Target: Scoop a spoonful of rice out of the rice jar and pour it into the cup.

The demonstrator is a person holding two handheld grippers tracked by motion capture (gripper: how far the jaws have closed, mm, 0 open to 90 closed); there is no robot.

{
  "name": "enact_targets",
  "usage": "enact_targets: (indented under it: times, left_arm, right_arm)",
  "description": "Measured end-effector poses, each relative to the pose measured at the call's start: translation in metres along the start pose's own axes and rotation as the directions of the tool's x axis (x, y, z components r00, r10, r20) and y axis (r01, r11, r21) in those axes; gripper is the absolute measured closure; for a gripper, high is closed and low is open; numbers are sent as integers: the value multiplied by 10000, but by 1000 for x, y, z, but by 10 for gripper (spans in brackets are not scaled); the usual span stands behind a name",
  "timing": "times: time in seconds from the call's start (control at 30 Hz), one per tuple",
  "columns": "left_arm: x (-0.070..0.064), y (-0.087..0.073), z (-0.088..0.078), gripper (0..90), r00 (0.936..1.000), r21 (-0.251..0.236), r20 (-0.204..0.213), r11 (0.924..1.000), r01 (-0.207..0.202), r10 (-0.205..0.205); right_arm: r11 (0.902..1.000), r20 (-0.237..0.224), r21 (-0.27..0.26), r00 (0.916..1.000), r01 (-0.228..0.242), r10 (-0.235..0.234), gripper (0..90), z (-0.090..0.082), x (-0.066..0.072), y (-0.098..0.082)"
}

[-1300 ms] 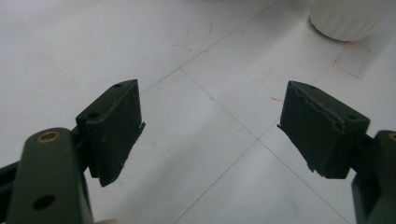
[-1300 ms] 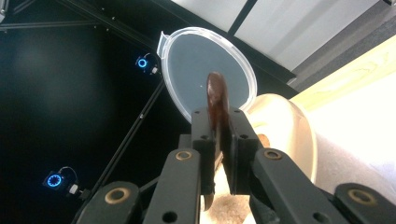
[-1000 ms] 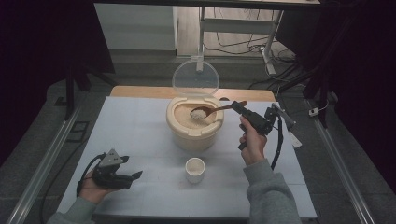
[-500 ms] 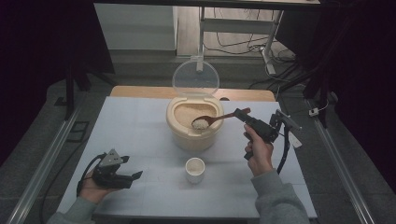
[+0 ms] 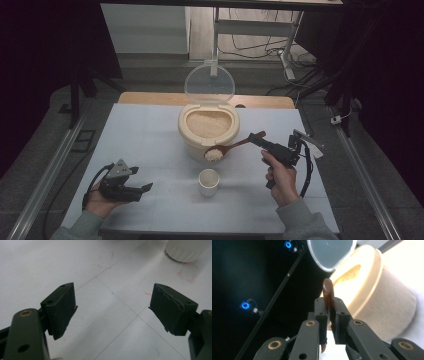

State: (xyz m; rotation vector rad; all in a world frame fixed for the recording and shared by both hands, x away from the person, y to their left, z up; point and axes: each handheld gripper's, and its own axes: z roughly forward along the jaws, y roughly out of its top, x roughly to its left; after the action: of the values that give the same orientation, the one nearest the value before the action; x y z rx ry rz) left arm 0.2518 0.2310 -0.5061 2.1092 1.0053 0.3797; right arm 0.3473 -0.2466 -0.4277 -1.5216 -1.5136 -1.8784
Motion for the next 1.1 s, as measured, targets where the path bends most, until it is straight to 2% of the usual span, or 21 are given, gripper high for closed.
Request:
enact_targets:
  times: [0.27, 0.4, 0.57, 0.7, 0.8, 0.97, 1.0, 1.1]
  left_arm:
    - [0, 0, 0, 205, 10000, 21, -10, 10000, -10, 10]
    - [1, 0, 1, 205, 10000, 59, -16, 10000, -33, 33]
    - [0, 0, 1, 205, 10000, 60, -20, 10000, -41, 41]
    - [0, 0, 1, 205, 10000, 62, -23, 10000, -42, 42]
    - [0, -1, 1, 205, 10000, 58, -29, 10000, -41, 42]
    - [0, -1, 1, 205, 10000, 71, -41, 10000, -32, 32]
    - [0, -1, 1, 205, 10000, 67, -45, 10000, -43, 43]
    - [0, -1, 1, 204, 10000, 67, -57, 10000, -40, 40]
  right_arm:
    - [9983, 341, 574, 9994, -21, 1, 835, 1, -11, -12]
    - [9960, 609, 875, 9979, 186, -240, 835, 1, -15, -17]
    - [9922, 873, 976, 9925, 771, -857, 834, 2, -15, -19]
    - [9828, 928, 1060, 9826, 1510, -1610, 834, 5, -7, -21]
    - [9703, 954, 1097, 9694, 2157, -2263, 834, 6, -1, -22]
    - [9352, 839, 1049, 9340, 3384, -3473, 834, 8, 9, -24]
    - [9257, 820, 1068, 9246, 3629, -3719, 834, 8, 12, -25]
    - [8899, 758, 1114, 8890, 4424, -4515, 834, 8, 20, -28]
